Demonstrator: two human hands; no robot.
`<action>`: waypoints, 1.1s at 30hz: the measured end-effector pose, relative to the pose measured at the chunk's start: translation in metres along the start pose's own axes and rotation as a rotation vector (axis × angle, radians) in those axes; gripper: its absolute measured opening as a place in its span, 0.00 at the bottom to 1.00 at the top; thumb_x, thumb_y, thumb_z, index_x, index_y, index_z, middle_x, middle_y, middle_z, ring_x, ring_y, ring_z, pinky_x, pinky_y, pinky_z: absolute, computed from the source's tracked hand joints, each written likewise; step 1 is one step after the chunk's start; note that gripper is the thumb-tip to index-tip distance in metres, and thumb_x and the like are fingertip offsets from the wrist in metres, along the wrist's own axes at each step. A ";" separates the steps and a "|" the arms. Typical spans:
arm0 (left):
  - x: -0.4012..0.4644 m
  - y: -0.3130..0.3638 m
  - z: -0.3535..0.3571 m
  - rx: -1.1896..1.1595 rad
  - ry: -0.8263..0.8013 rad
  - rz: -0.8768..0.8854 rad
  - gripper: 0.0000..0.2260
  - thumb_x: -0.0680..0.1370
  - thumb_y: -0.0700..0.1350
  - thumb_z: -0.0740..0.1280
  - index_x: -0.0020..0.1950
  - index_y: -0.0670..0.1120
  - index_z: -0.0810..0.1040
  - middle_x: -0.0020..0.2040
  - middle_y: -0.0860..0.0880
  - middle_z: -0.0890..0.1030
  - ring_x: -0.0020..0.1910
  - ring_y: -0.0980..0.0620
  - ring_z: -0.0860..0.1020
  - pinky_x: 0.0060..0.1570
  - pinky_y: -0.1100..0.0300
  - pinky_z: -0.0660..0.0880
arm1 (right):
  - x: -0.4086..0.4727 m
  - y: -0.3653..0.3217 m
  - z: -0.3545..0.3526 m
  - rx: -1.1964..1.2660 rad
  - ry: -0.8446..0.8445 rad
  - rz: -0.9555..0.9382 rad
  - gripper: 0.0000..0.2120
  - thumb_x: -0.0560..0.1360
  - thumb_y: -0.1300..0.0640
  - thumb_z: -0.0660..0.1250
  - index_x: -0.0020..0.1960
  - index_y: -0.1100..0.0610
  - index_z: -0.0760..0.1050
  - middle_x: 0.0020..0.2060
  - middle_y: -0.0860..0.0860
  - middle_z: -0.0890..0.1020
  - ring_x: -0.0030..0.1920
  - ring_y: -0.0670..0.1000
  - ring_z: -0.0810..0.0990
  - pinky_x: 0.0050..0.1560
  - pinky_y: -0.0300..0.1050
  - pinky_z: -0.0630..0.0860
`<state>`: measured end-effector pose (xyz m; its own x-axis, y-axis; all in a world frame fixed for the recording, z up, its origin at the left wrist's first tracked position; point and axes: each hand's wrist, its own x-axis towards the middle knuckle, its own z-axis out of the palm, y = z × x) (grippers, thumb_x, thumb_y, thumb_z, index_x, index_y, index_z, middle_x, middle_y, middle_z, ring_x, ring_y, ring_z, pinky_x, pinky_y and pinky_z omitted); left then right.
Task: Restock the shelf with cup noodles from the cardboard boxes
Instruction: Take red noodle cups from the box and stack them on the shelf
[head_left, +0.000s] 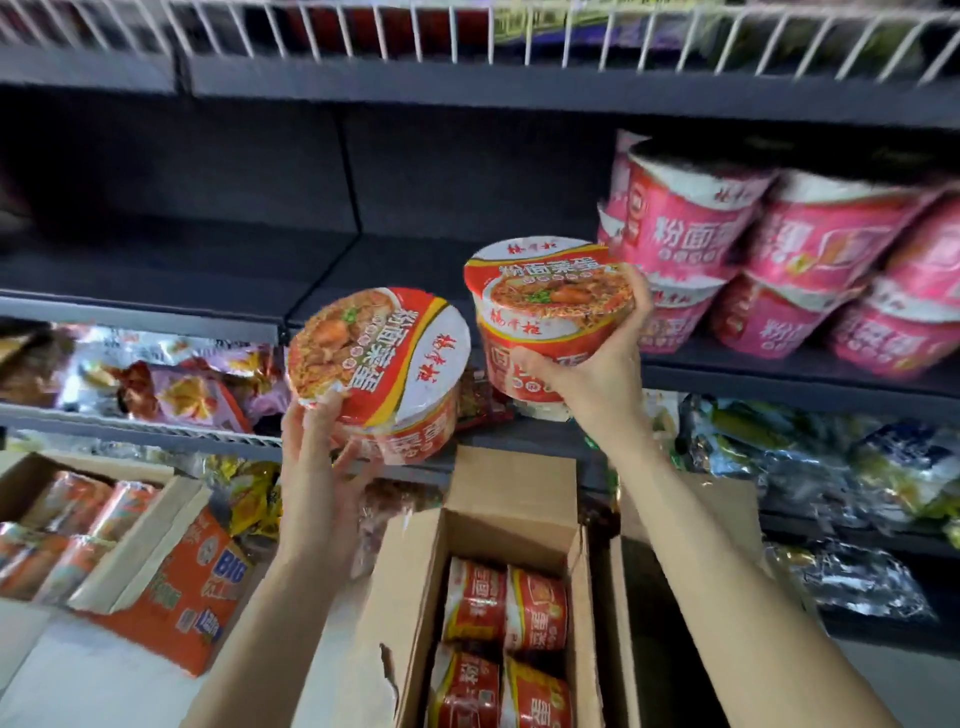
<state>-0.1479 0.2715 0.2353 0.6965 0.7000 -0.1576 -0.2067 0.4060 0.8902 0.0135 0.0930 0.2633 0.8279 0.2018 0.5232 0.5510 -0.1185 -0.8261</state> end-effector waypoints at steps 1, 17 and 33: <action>0.006 0.010 0.008 -0.009 -0.022 0.020 0.25 0.75 0.57 0.66 0.70 0.51 0.66 0.56 0.52 0.78 0.56 0.49 0.76 0.57 0.49 0.74 | 0.017 0.005 0.013 -0.016 0.027 0.005 0.54 0.60 0.47 0.81 0.74 0.48 0.48 0.72 0.53 0.61 0.72 0.48 0.64 0.70 0.44 0.66; 0.070 0.050 0.148 -0.045 -0.199 0.136 0.25 0.74 0.59 0.68 0.69 0.56 0.67 0.61 0.54 0.78 0.58 0.53 0.78 0.54 0.51 0.79 | 0.052 -0.020 0.032 -0.148 -0.060 -0.210 0.31 0.77 0.56 0.66 0.75 0.54 0.54 0.71 0.45 0.62 0.70 0.36 0.60 0.67 0.27 0.58; 0.141 -0.005 0.203 0.307 -0.410 0.098 0.21 0.81 0.50 0.58 0.74 0.54 0.62 0.64 0.53 0.76 0.59 0.54 0.76 0.60 0.54 0.74 | 0.099 0.041 0.023 -0.676 -0.092 -0.212 0.36 0.79 0.53 0.61 0.78 0.58 0.44 0.75 0.60 0.56 0.66 0.55 0.73 0.58 0.45 0.75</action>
<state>0.0912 0.2487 0.2951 0.9087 0.4134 0.0582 -0.1160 0.1161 0.9864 0.1154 0.1303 0.2762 0.6999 0.3647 0.6141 0.6679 -0.6387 -0.3821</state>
